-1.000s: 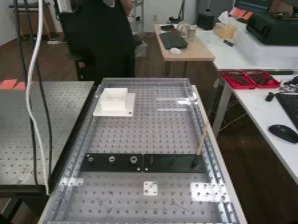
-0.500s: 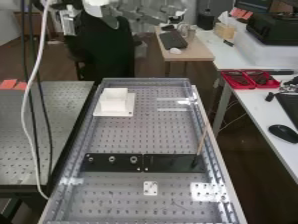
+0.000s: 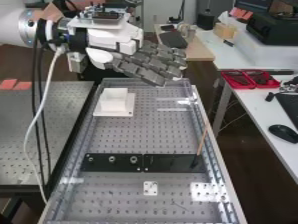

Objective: Grab the drill bit and place it in the clear container

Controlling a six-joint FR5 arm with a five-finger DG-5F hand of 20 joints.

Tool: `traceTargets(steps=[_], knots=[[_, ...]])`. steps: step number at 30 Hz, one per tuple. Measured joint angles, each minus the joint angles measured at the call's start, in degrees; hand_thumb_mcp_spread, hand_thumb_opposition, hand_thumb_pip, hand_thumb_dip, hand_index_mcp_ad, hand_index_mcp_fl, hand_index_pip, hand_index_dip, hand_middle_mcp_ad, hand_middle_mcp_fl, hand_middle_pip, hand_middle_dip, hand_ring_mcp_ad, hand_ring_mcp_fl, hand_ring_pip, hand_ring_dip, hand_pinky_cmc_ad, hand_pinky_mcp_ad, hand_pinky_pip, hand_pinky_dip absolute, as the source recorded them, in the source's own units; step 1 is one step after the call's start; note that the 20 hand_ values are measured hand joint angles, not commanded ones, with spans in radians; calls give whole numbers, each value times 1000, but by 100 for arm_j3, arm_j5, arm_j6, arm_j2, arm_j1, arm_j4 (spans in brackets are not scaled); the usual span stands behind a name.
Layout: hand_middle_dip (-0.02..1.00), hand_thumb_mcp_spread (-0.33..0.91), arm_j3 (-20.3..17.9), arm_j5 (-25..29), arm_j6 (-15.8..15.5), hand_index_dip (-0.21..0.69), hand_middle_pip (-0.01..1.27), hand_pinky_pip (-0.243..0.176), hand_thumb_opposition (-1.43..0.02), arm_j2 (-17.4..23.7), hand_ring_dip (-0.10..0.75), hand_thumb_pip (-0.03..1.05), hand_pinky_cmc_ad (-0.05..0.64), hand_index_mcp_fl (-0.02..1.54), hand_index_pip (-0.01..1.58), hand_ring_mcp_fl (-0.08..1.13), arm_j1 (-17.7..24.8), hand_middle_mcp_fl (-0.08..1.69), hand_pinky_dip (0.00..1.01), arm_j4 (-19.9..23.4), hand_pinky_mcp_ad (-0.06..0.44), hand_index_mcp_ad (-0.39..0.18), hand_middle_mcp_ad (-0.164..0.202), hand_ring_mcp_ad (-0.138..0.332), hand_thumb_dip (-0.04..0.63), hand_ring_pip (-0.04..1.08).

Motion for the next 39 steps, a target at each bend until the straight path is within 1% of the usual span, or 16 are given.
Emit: traceTargets(steps=[2,7,9,13,16,19,21,23,24,27,29,30,31,33,35,39], knots=[[3,120,-50,-10,128,-42,161,-63,-709,-87,-54,248,372,73,94,10,-42,37,229,77,166,40,45,215,7,112],[3,134,-197,2,603,-33,157,-70,-730,-416,-54,253,370,72,87,-3,-135,35,227,299,150,40,45,215,7,103],[7,157,-304,82,771,-12,161,-75,-740,-560,-54,311,368,72,89,-3,-170,35,227,502,148,40,45,215,7,101],[7,202,-435,297,895,-12,161,-75,-740,-725,-54,319,367,72,89,-5,-204,31,227,756,154,40,45,215,7,99],[9,204,-552,520,975,-12,161,-75,-740,-858,-54,326,360,72,93,-5,-222,24,229,994,154,38,42,215,7,96],[10,222,-672,747,1026,-14,161,-75,-740,-973,-54,368,346,72,93,-5,-231,23,234,1253,152,40,45,215,7,94],[3,215,-725,862,1063,-14,155,-75,-740,-1049,-54,380,346,72,89,-5,-237,21,234,1343,152,40,45,215,7,94],[17,237,-744,918,1110,-16,155,-77,-738,-1099,-54,393,346,72,87,-5,-240,21,234,1391,152,30,45,215,7,94],[30,230,-749,939,1131,-10,161,-77,-738,-1120,-54,401,346,72,93,-5,-241,21,229,1410,152,24,45,215,23,96],[33,262,-760,1020,1228,16,155,-77,-738,-1242,-54,429,344,73,98,0,-243,23,246,1515,152,19,42,215,26,94],[37,278,-739,1057,1272,26,157,-86,-738,-1316,-54,463,347,72,103,-9,-244,19,241,1514,152,7,45,215,52,84],[49,284,-718,1078,1310,38,161,-93,-742,-1376,-54,480,347,77,134,-2,-243,24,241,1517,150,7,45,215,70,79],[47,281,-709,1087,1326,58,154,-89,-744,-1403,-54,482,347,72,145,-2,-242,24,255,1522,152,7,45,215,84,75],[65,279,-655,1124,1379,70,157,-103,-771,-1530,-54,490,346,75,227,-2,-241,26,262,1570,152,7,45,215,113,75],[65,297,-598,1163,1426,91,157,-105,-791,-1629,-54,557,346,72,332,-9,-240,12,264,1604,150,-2,42,215,127,79],[77,304,-454,1227,1599,91,145,-106,-810,-1828,-51,565,346,73,578,-10,-246,7,264,1693,150,-23,45,215,187,82]])
